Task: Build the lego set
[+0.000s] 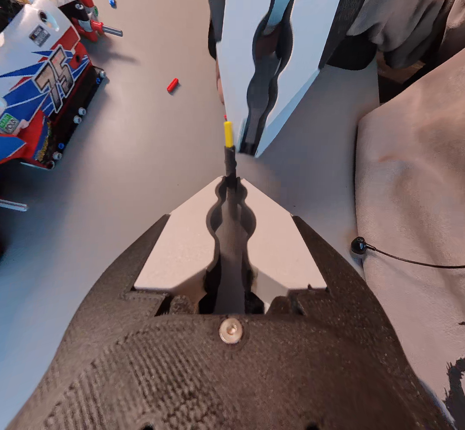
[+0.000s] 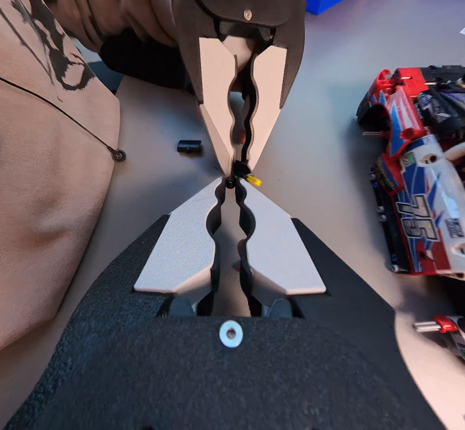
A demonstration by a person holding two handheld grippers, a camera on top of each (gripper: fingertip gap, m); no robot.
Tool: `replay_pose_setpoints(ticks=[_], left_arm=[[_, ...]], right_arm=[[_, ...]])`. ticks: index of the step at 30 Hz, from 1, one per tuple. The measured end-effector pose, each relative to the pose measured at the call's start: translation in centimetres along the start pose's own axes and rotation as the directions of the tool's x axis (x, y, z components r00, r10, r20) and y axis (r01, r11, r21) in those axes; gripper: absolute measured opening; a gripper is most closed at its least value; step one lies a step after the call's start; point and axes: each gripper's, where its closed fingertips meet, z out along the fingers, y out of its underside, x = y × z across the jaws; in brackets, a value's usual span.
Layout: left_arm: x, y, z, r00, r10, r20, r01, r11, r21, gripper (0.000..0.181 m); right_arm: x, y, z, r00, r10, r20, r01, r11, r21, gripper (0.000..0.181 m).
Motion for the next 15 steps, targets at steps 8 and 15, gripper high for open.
replay_pose_setpoints(ticks=[8, 15], left_arm=[[1.4, -0.7, -1.9, 0.98, -0.044, -0.193, 0.038, 0.999, -0.033, 0.005], [1.9, -1.4, -0.8, 0.955, -0.093, -0.283, 0.064, 0.992, -0.109, 0.005]], right_arm=[[1.5, -2.7, -4.5, 0.975, 0.175, 0.135, -0.203, 0.95, 0.236, 0.005], [1.0, -2.4, -4.1, 0.915, 0.284, 0.286, -0.347, 0.916, 0.201, 0.005]])
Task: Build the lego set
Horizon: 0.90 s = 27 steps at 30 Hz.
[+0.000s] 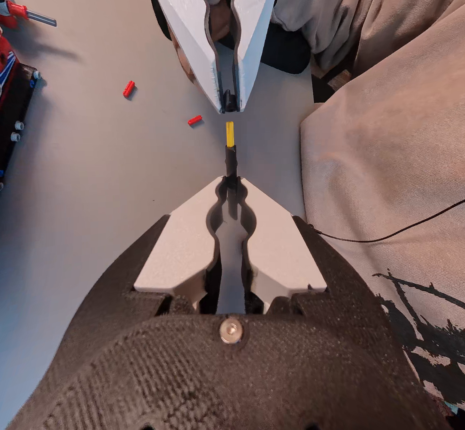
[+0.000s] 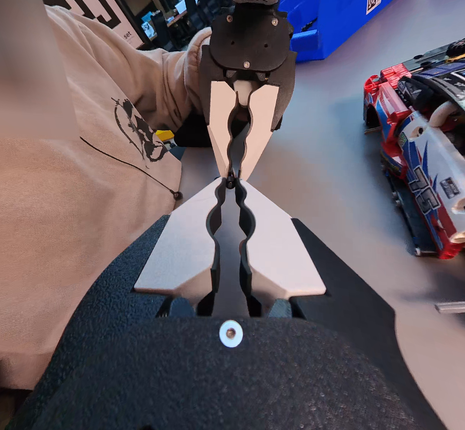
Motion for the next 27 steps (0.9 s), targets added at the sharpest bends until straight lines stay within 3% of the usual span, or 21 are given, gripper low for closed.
replay_pose_setpoints(ticks=[17, 27], left_arm=[[-0.4, 0.8, 1.1, 0.999, -0.033, -0.015, 0.033, 0.999, -0.02, 0.005], [-0.2, 1.6, 1.9, 0.998, -0.055, -0.005, 0.055, 0.994, -0.099, 0.005]], right_arm=[[0.6, 2.1, 0.7, 0.999, 0.034, -0.013, -0.036, 0.992, -0.12, 0.005], [0.4, 3.3, 0.9, 0.998, -0.032, -0.049, 0.017, 0.96, -0.28, 0.005]])
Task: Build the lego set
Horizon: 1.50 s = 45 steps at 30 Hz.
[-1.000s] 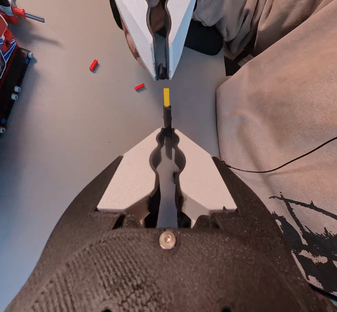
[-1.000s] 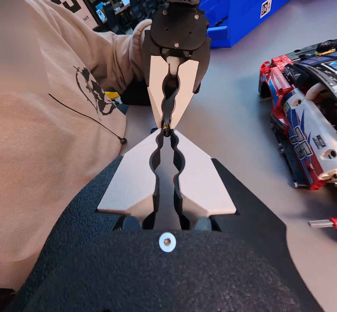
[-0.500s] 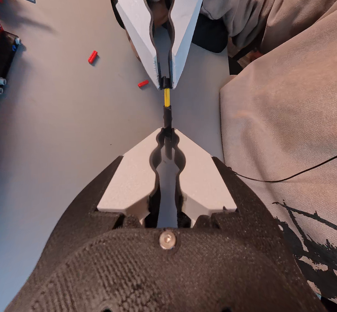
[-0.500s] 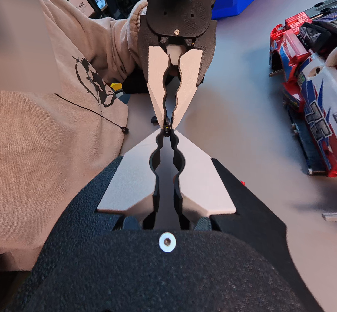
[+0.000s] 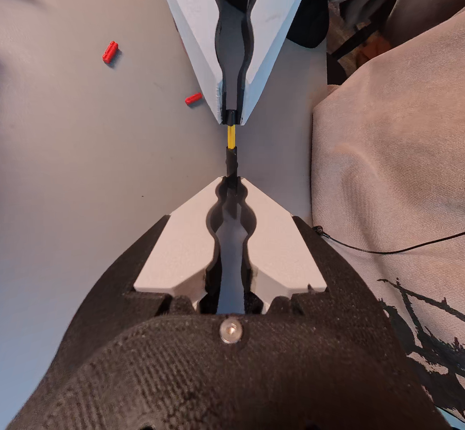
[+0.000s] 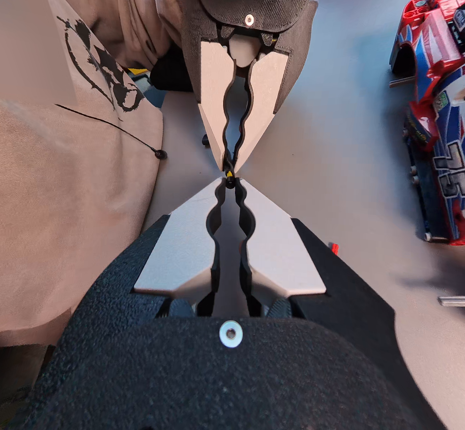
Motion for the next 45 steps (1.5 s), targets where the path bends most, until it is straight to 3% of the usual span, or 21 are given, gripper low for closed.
replay_pose_setpoints(ticks=[10, 15, 37, 45], left_arm=[[0.2, -0.1, 0.2, 1.0, 0.02, 0.011, -0.02, 1.0, -0.018, 0.004], [0.3, -0.1, 0.5, 0.999, 0.04, 0.012, -0.04, 0.999, -0.007, 0.004], [0.4, -0.7, 0.7, 0.995, 0.085, 0.061, -0.089, 0.993, 0.076, 0.002], [0.6, -1.0, 0.7, 0.993, 0.098, 0.064, -0.105, 0.988, 0.11, 0.002]], right_arm=[[-0.4, 0.1, -0.1, 1.0, -0.014, -0.012, 0.014, 0.998, -0.054, 0.005], [-0.4, 0.7, 0.1, 0.997, -0.063, -0.054, 0.053, 0.986, -0.158, 0.005], [-0.6, 0.9, -0.1, 0.987, 0.1, -0.125, -0.108, 0.993, -0.052, 0.005], [-0.9, 0.1, -0.2, 0.974, 0.21, -0.085, -0.205, 0.977, 0.065, 0.005]])
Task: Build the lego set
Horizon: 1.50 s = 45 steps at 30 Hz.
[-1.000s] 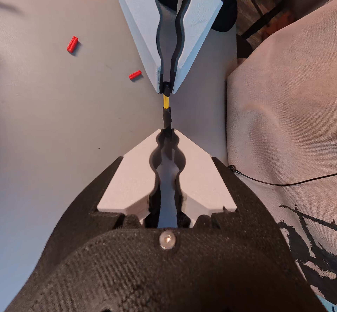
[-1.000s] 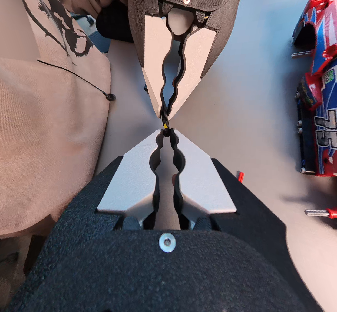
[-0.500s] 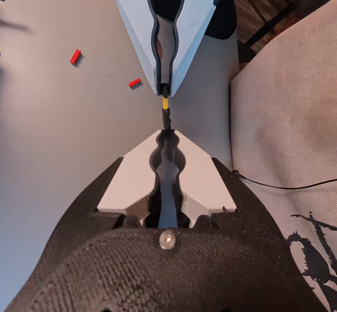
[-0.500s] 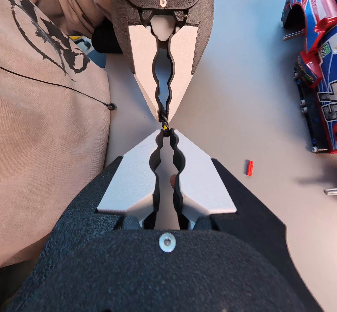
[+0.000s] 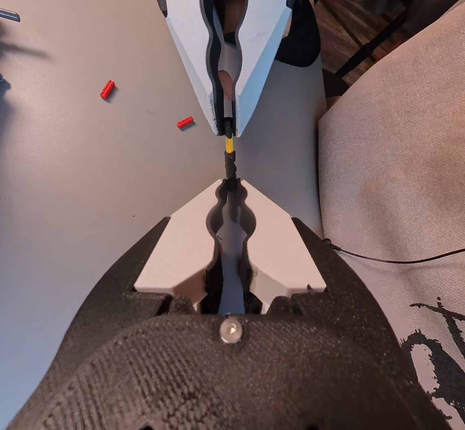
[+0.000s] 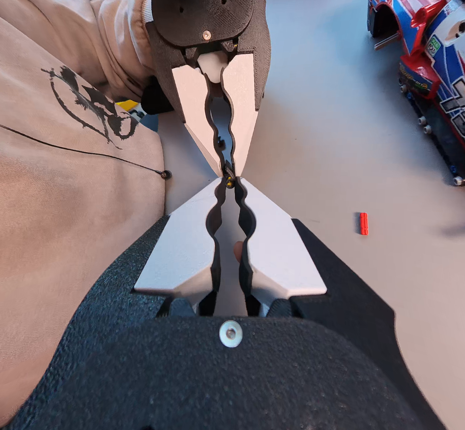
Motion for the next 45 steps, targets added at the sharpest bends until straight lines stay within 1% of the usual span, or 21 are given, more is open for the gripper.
replay_pose_setpoints(ticks=[1, 2, 3, 4, 7, 9, 13, 16, 17, 19, 23, 28, 33, 36, 38, 40, 41, 42, 43, 45], left_arm=[[0.0, -0.1, 0.0, 1.0, 0.001, 0.0, -0.001, 1.0, 0.005, 0.002], [0.2, -1.0, -0.2, 1.0, -0.003, -0.007, 0.003, 0.998, 0.062, 0.0], [0.2, -0.7, -0.1, 1.0, 0.01, -0.004, -0.01, 1.0, 0.029, 0.002], [-0.1, -0.4, 0.1, 0.999, 0.03, 0.025, -0.03, 0.999, 0.01, 0.003], [0.0, -0.4, 0.1, 0.997, 0.058, 0.048, -0.058, 0.998, -0.001, 0.003], [-0.1, -0.5, 0.2, 0.998, 0.044, 0.041, -0.044, 0.999, 0.012, 0.004], [-0.5, -0.7, -0.2, 0.999, 0.021, 0.046, -0.023, 0.999, 0.036, 0.004], [-0.4, -0.6, -0.4, 0.999, 0.016, 0.031, -0.018, 0.999, 0.044, 0.003], [-0.2, -0.6, -0.4, 1.0, 0.009, 0.013, -0.01, 0.999, 0.045, 0.003], [0.3, -0.5, -0.2, 1.0, 0.004, -0.022, -0.003, 0.999, 0.049, 0.003], [0.8, -0.8, 0.2, 0.999, 0.026, -0.032, -0.024, 0.999, 0.042, 0.004], [0.9, -1.0, -0.2, 0.999, 0.008, -0.048, -0.005, 0.998, 0.066, 0.004], [0.0, -1.3, -1.1, 1.0, 0.023, 0.007, -0.023, 0.995, 0.094, 0.005], [-0.5, -0.5, -0.8, 0.995, 0.074, 0.062, -0.076, 0.996, 0.037, 0.005], [-0.2, -0.4, -0.6, 0.994, 0.091, 0.061, -0.093, 0.996, 0.018, 0.005], [-0.1, -0.3, -0.5, 0.992, 0.104, 0.068, -0.104, 0.995, -0.002, 0.005], [-0.2, -0.3, -0.6, 0.991, 0.111, 0.075, -0.111, 0.994, -0.009, 0.005], [-0.2, -0.3, -0.6, 0.99, 0.113, 0.079, -0.112, 0.994, -0.013, 0.005], [-0.2, -0.2, -0.6, 0.99, 0.113, 0.081, -0.112, 0.994, -0.016, 0.005], [-0.1, -0.2, -0.8, 0.99, 0.117, 0.083, -0.116, 0.993, -0.014, 0.005]], right_arm=[[0.0, -0.1, 0.0, 1.0, 0.006, 0.0, -0.006, 1.0, 0.011, 0.005], [-0.2, 0.0, 0.1, 1.0, 0.009, 0.009, -0.009, 1.0, 0.01, 0.005], [-0.4, 0.1, 0.6, 1.0, 0.011, 0.016, -0.011, 1.0, 0.015, 0.005], [-0.1, 0.2, 0.7, 1.0, 0.004, -0.004, -0.004, 1.0, 0.014, 0.005], [-0.2, 0.0, 0.8, 0.999, -0.033, -0.022, 0.033, 0.999, 0.021, 0.005], [-0.2, 0.1, 0.7, 0.999, -0.033, -0.024, 0.033, 0.999, 0.012, 0.005], [0.3, -0.4, 0.6, 0.999, -0.012, -0.053, 0.014, 0.999, 0.035, 0.005], [0.1, -0.6, 0.8, 0.999, -0.006, -0.032, 0.008, 0.998, 0.063, 0.005], [0.0, -0.6, 1.0, 0.999, -0.028, -0.028, 0.03, 0.997, 0.066, 0.005], [-0.5, -0.7, 1.3, 0.996, -0.083, -0.027, 0.085, 0.994, 0.061, 0.005], [-1.1, -0.8, 1.8, 0.992, -0.126, -0.019, 0.126, 0.992, 0.007, 0.005], [-1.1, -1.2, 1.6, 0.994, -0.109, -0.001, 0.109, 0.994, -0.006, 0.005], [-0.6, -2.1, 0.6, 0.992, -0.126, -0.008, 0.126, 0.99, 0.058, 0.005], [-0.4, -2.1, 0.2, 0.975, -0.215, -0.05, 0.215, 0.977, 0.006, 0.012], [-0.5, -2.1, 0.4, 0.957, -0.281, -0.069, 0.278, 0.959, -0.049, 0.022], [-0.7, -1.9, 0.8, 0.939, -0.338, -0.068, 0.33, 0.938, -0.11, 0.026], [-0.9, -1.7, 1.1, 0.932, -0.358, -0.054, 0.348, 0.928, -0.136, 0.023], [-1.0, -1.5, 1.3, 0.926, -0.374, -0.051, 0.361, 0.917, -0.168, 0.012], [-0.7, -1.3, 1.4, 0.917, -0.395, -0.061, 0.376, 0.905, -0.2, 0.006], [-0.9, -1.3, 1.5, 0.906, -0.42, -0.053, 0.398, 0.889, -0.225, 0.005]])
